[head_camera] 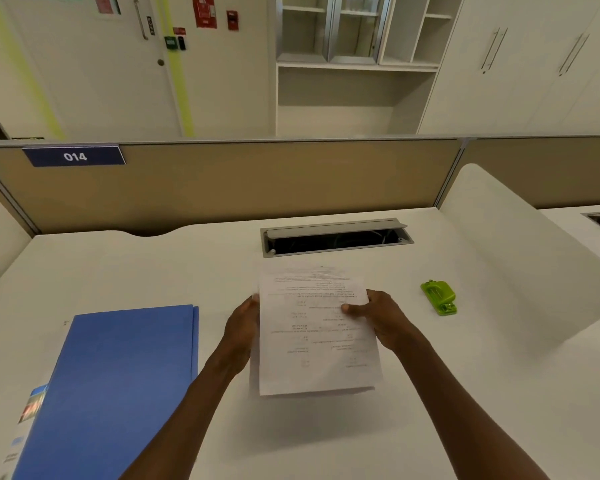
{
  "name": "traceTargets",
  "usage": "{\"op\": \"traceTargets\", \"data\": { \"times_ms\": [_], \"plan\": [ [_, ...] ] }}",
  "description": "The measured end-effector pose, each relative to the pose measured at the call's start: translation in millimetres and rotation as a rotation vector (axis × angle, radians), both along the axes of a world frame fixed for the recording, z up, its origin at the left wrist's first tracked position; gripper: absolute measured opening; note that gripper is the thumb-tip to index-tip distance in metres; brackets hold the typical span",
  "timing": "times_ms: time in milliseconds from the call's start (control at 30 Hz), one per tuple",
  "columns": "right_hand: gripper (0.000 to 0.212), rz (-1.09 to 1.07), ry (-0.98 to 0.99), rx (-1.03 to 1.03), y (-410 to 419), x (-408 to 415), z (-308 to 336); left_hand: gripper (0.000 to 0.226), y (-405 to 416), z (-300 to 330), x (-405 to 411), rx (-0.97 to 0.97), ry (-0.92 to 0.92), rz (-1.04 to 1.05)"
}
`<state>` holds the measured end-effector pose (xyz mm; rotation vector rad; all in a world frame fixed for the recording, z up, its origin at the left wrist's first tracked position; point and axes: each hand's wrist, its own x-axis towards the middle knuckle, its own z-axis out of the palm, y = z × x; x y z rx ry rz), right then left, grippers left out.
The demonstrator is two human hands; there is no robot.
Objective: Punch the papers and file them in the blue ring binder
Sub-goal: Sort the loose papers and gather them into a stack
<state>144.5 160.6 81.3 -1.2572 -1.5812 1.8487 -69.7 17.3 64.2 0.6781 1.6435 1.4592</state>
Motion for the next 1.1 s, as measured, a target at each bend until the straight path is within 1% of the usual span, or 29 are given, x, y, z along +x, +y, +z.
{"op": "traceTargets", "data": {
  "times_ms": [67,167,233,367,500,533,600,667,700,767,833,1000,1100],
  "plan": [
    [0.035,-0.015,-0.028,0.059,-3.2,-1.8,-1.7,0.036,0.8,1.0,0.5,-0.031,-0.048,0.025],
    [0.043,-0.048,-0.091,0.125,-3.6,-6.6,-4.8,0.029,4.4,-5.5,-1.5,0.006,0.083,-0.082],
    [0.044,-0.076,-0.108,0.151,-3.0,-9.3,-3.6,0.034,6.9,-10.5,-1.9,0.011,0.131,-0.098],
    [0.023,-0.096,-0.086,0.224,-0.9,-11.3,4.5,0.033,13.7,-1.2,6.8,0.04,0.253,-0.031],
    [0.022,-0.197,0.0,0.206,6.4,-6.1,9.0,0.028,18.1,14.5,13.8,0.097,0.348,0.0],
    [0.023,-0.223,-0.01,0.223,7.9,-5.6,6.8,0.027,19.6,15.2,14.8,0.098,0.363,0.007],
    [0.024,-0.305,-0.112,0.317,7.6,-7.2,1.5,0.024,22.9,12.6,17.9,0.076,0.406,0.032],
    [0.021,-0.387,-0.197,0.439,4.3,-11.6,-3.8,0.02,27.2,6.3,23.0,0.051,0.442,0.062],
    [0.018,-0.408,-0.206,0.491,1.6,-13.8,-4.7,0.02,29.4,2.6,26.1,0.041,0.451,0.075],
    [0.013,-0.422,-0.175,0.55,-2.5,-16.9,-3.8,0.021,31.8,0.1,33.1,0.041,0.457,0.12],
    [0.011,-0.437,-0.111,0.577,-3.8,-18.1,1.0,0.024,32.2,3.8,39.4,0.083,0.432,0.177],
    [0.013,-0.426,0.057,0.578,-6.5,-19.0,15.2,0.027,31.4,20.0,50.7,0.236,0.355,0.267],
    [0.017,-0.398,0.09,0.551,-7.9,-18.3,13.2,0.023,29.1,22.0,52.8,0.263,0.339,0.291]
  ]
}}
